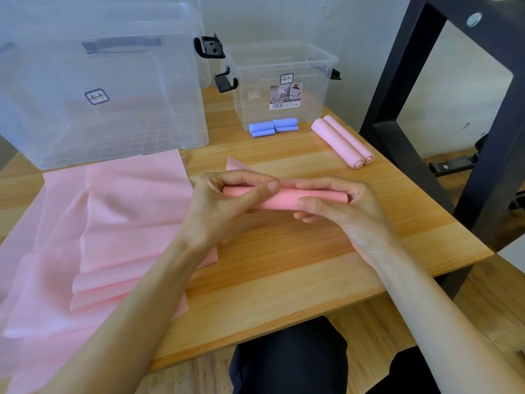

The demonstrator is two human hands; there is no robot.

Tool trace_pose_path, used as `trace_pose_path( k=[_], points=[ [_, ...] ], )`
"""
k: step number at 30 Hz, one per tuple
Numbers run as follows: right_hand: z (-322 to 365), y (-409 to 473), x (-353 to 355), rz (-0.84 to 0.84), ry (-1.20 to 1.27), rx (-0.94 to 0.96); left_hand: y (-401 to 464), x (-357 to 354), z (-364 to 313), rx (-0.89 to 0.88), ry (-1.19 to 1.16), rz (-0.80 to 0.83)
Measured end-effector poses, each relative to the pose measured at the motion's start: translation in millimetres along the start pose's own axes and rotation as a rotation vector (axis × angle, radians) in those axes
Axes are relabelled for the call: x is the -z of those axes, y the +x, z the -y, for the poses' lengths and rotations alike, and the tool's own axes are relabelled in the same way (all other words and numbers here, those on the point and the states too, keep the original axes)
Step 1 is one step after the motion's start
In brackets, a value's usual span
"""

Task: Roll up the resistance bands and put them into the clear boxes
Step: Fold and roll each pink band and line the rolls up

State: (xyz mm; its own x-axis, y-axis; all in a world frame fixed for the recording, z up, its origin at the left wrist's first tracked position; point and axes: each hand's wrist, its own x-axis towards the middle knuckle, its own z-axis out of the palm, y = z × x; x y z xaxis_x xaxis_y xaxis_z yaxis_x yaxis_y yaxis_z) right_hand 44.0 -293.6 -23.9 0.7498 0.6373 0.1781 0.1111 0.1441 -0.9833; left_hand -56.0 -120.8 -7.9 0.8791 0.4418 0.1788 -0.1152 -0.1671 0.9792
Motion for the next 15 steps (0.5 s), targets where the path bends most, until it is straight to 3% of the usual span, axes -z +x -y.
trace_pose_path(
  k=[2,6,11,15],
  points=[
    [-1.0,0.0,-1.0,-0.007,-0.066,0.038,1.7,2.0,0.6,0.063,-0.017,0.015],
    [-2.9,0.6,1.3,-0.051,0.025,0.025,0.0,-0.1,0.0,0.108,-0.081,0.084],
    [0.4,0.1,-1.6,-0.027,0.025,0.058,1.4,0.9,1.3,0.142,-0.115,0.044],
    [0.8,-0.4,-0.4,-0.032,0.017,0.044,1.5,1.6,0.7,0.061,-0.025,0.075]
  ],
)
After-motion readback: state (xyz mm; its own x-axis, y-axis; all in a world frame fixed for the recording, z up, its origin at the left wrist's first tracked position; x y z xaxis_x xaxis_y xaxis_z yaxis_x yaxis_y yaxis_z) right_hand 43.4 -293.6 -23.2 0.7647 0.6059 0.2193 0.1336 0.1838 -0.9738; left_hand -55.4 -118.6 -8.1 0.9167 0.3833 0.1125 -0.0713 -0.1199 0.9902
